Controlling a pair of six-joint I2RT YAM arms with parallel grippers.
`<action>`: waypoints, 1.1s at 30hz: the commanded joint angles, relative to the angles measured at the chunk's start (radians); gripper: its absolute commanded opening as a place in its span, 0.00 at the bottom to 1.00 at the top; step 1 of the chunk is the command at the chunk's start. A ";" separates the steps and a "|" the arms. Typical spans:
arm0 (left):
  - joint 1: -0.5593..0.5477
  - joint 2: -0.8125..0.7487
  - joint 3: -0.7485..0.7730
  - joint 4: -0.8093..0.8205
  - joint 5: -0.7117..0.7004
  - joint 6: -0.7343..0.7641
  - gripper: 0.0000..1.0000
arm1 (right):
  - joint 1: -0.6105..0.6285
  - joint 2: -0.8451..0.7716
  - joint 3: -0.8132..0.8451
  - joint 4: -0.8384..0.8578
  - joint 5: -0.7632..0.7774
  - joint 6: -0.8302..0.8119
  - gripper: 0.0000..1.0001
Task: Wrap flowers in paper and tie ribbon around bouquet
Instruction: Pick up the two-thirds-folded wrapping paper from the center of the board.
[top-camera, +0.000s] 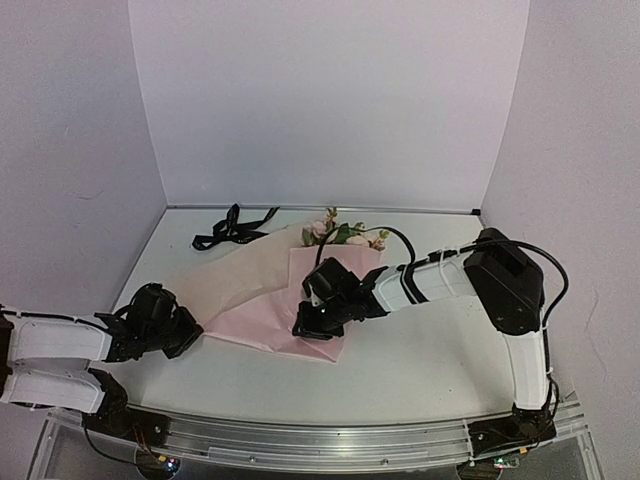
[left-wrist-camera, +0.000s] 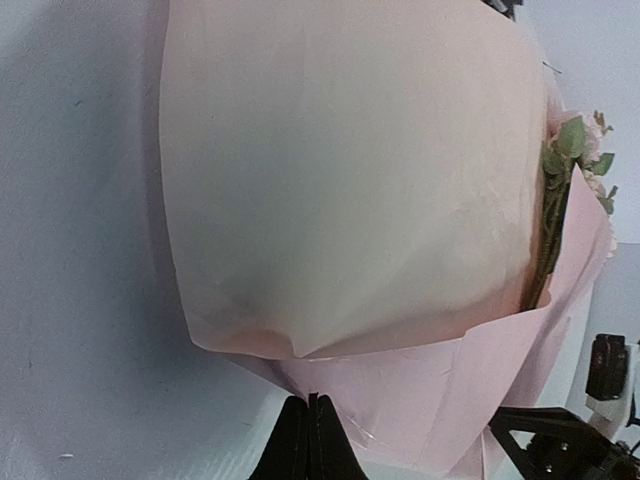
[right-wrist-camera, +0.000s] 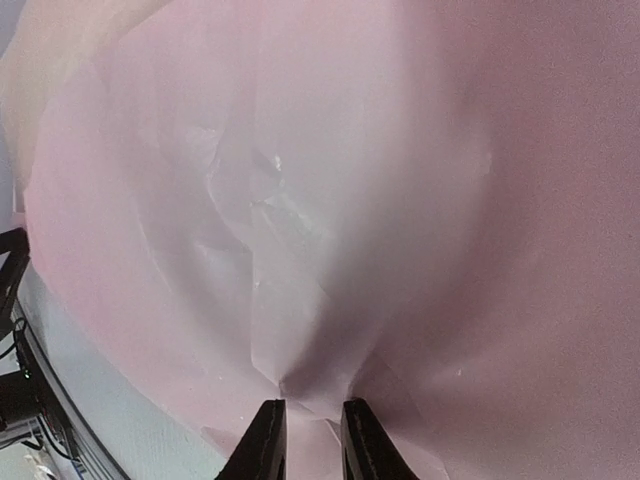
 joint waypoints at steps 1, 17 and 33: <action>0.004 0.068 0.020 0.025 -0.034 -0.025 0.00 | 0.000 0.037 0.028 -0.134 0.007 -0.078 0.25; 0.004 0.050 0.070 -0.003 0.001 0.019 0.00 | 0.052 0.126 0.235 -0.399 0.179 -0.187 0.46; 0.004 -0.020 0.148 -0.037 0.085 0.181 0.00 | 0.081 0.279 0.450 -0.631 0.304 -0.143 0.69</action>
